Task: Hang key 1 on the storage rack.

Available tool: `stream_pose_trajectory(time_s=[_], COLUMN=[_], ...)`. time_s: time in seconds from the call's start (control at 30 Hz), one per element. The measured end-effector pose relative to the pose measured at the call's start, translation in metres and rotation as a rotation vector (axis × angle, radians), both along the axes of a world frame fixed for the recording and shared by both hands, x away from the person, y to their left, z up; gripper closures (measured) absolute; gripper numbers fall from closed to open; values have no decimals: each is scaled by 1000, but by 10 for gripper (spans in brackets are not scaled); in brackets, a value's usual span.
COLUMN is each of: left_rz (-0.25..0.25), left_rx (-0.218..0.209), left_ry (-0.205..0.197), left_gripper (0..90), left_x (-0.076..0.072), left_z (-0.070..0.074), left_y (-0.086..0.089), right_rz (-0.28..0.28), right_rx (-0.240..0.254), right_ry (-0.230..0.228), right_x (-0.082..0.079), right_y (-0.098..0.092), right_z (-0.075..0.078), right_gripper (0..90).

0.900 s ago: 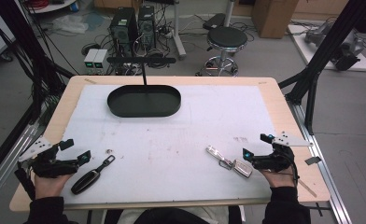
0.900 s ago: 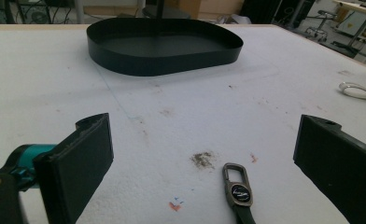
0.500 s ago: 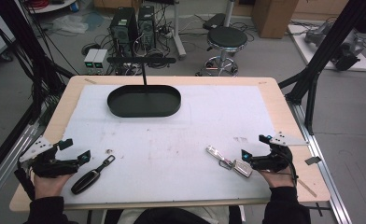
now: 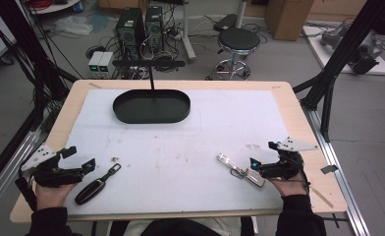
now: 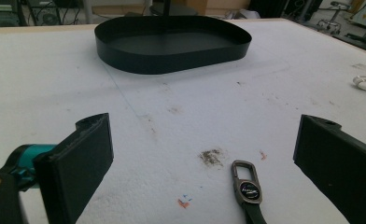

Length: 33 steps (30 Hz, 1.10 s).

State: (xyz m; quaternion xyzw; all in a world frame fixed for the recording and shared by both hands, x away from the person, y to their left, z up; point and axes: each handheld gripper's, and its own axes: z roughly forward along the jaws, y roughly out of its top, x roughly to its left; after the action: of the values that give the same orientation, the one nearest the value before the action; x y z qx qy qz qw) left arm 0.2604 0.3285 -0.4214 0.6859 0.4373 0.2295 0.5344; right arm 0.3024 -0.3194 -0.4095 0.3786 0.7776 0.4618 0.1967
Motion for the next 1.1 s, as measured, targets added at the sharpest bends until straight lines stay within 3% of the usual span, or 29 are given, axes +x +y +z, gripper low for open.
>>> stream_pose_trajectory(time_s=[0.43,0.87,1.1], left_rz=[0,0,-2], left_rx=[6,5,8], left_ry=[5,2,4], left_gripper=[53,53,53], left_x=[0,-1,-1], left_z=[-1,0,0], left_y=[-1,-1,-1], right_rz=[54,112,139], right_rx=[-47,-159,-212], right_ry=[19,39,72], right_x=[5,11,13], right_y=[23,50,62], right_z=[5,0,-6], right_gripper=[7,7,8])
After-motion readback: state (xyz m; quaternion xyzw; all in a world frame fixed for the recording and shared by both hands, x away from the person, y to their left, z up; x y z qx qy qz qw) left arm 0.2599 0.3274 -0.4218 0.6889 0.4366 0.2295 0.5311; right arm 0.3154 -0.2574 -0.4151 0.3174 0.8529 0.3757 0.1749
